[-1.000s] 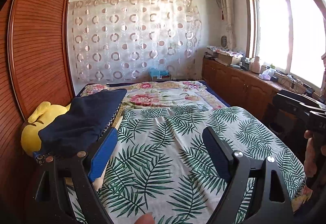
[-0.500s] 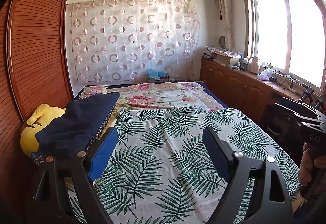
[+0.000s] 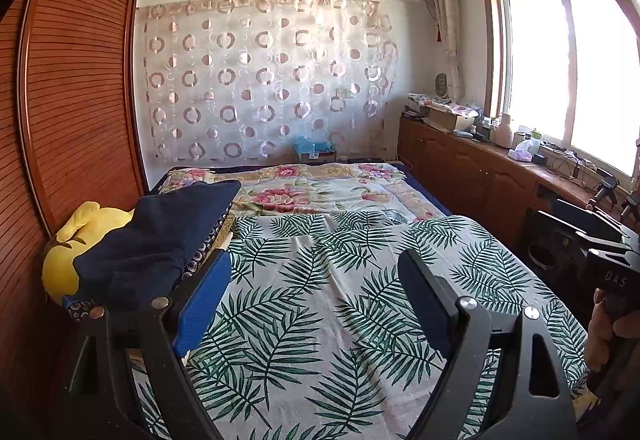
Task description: Fold small clothes
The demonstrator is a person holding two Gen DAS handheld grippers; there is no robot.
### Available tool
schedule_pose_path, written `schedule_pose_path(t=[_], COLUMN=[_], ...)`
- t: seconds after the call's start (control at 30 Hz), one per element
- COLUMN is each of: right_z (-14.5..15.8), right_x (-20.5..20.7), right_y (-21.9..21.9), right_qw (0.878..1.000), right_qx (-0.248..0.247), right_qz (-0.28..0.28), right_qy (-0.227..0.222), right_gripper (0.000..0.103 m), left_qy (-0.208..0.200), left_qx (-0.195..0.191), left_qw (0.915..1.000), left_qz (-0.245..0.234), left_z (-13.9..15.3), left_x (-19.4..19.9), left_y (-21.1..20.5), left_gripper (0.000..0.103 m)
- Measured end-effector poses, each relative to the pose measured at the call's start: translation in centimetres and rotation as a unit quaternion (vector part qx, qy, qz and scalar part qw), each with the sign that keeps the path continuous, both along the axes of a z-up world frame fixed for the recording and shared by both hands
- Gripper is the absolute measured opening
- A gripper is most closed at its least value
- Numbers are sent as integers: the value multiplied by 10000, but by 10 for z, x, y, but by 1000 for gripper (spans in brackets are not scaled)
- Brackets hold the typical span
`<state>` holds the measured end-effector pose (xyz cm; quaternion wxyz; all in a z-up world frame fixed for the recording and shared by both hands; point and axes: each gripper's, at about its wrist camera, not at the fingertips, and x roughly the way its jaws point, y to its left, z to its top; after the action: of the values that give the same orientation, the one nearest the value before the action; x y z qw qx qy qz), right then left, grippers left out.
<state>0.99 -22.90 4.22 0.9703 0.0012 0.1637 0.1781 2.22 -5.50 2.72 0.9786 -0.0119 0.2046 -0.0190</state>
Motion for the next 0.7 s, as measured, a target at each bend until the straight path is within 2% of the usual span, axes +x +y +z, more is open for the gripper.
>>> schedule_pose_path(t=[0.7], right_z=[3], right_x=[2], right_y=[-10], right_qw=[10000], right_qx=[16], right_qz=[58], right_qy=[-16], right_gripper=[84], left_qy=[-56], left_qx=[18], left_qw=[10000], left_qz=[40], left_z=[3], left_x=[-5], left_y=[-2], left_gripper=[86])
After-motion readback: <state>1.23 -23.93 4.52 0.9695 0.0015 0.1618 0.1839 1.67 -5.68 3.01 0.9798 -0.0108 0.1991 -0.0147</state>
